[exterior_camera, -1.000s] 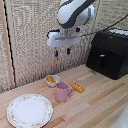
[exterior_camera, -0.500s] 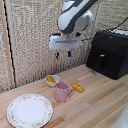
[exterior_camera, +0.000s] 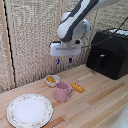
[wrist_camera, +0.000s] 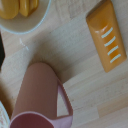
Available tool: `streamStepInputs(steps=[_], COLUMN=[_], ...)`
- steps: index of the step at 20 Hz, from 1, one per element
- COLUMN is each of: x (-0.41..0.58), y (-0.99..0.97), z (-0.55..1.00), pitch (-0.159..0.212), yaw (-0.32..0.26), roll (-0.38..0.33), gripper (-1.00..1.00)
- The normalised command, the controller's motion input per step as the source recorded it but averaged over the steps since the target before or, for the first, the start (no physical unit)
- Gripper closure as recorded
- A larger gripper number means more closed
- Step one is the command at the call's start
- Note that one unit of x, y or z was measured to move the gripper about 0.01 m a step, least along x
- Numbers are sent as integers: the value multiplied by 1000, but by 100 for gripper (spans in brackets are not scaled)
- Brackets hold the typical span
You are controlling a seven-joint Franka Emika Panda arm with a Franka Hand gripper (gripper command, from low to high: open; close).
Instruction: Kindly move the gripper close to the hot dog bowl. Grip the bowl lightly with the gripper, taking care not to crush the hot dogs. Elevate the bowl a little, ensuring it remains flat to stop hot dogs from tumbling. Transport the gripper and bowl to the white plate, then lower it down cautiously. Relinquish the gripper, letting the bowl rest on the plate.
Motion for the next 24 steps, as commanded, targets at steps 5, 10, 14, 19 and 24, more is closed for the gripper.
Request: streamStepInputs(steps=[5, 10, 14, 19, 24], x=[263, 327, 377, 386, 246], y=[0, 35, 19, -14, -30], z=[-394, -328, -313, -328, -155], pitch=[84, 77, 81, 81, 71], yaw=[-7, 0, 0, 0, 0], roll=[-81, -97, -99, -63, -6], gripper=[-100, -100, -100, -100, 100])
